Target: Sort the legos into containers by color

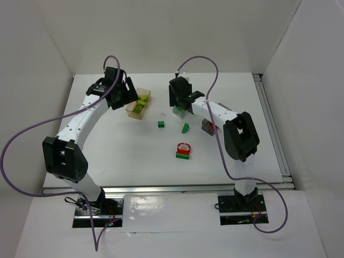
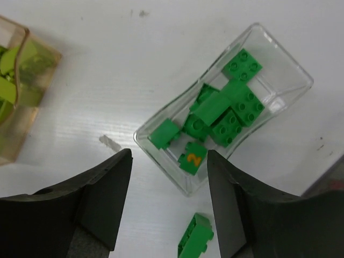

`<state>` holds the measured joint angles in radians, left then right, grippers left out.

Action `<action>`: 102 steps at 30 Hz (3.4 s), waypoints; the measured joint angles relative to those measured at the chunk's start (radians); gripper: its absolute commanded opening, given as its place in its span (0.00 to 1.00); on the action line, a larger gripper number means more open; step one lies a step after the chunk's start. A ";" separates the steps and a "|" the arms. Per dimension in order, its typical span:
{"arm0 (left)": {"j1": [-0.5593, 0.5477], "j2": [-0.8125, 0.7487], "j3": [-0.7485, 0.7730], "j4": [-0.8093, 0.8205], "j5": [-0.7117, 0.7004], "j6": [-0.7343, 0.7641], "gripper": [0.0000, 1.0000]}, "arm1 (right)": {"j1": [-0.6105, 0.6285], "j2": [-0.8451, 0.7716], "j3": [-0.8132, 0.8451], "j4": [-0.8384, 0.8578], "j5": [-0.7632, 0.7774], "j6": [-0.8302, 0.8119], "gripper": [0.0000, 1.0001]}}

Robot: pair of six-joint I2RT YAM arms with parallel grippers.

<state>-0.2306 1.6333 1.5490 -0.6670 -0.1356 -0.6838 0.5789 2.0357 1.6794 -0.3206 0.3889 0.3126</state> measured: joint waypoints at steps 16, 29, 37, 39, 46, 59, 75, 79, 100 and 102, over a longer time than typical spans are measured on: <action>0.000 0.000 0.000 -0.003 -0.002 0.000 0.86 | 0.147 -0.016 -0.138 0.000 -0.189 0.002 0.89; 0.007 -0.001 -0.001 -0.011 -0.011 0.003 0.86 | 0.158 0.170 -0.024 -0.020 -0.192 0.024 0.50; 0.010 -0.001 -0.001 -0.012 -0.016 0.003 0.86 | 0.165 0.154 0.008 -0.033 -0.138 0.032 0.33; 0.010 -0.001 -0.001 -0.012 -0.016 0.004 0.86 | 0.162 0.126 0.006 -0.032 -0.105 0.030 0.33; 0.010 -0.001 -0.001 -0.013 -0.016 0.005 0.86 | 0.066 -0.019 -0.005 -0.005 -0.029 0.019 0.35; 0.010 -0.001 -0.001 -0.023 -0.016 0.005 0.86 | -0.140 0.135 0.146 -0.002 0.048 0.002 0.72; 0.010 -0.001 0.002 -0.037 -0.015 0.006 0.86 | -0.087 -0.237 -0.337 0.038 -0.007 0.064 0.58; 0.010 -0.001 0.002 -0.037 -0.009 0.006 0.85 | -0.002 -0.362 -0.480 0.033 -0.047 0.129 0.79; -0.001 0.035 0.001 -0.021 0.002 0.005 0.85 | 0.049 -0.140 -0.443 -0.025 -0.022 0.285 0.23; -0.001 0.040 0.001 -0.021 0.002 0.005 0.85 | 0.049 -0.143 -0.434 -0.026 -0.001 0.293 0.16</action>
<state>-0.2317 1.6730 1.5501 -0.6880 -0.1341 -0.6785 0.6277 1.8931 1.2453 -0.3466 0.3878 0.6056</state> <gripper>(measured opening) 0.851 0.277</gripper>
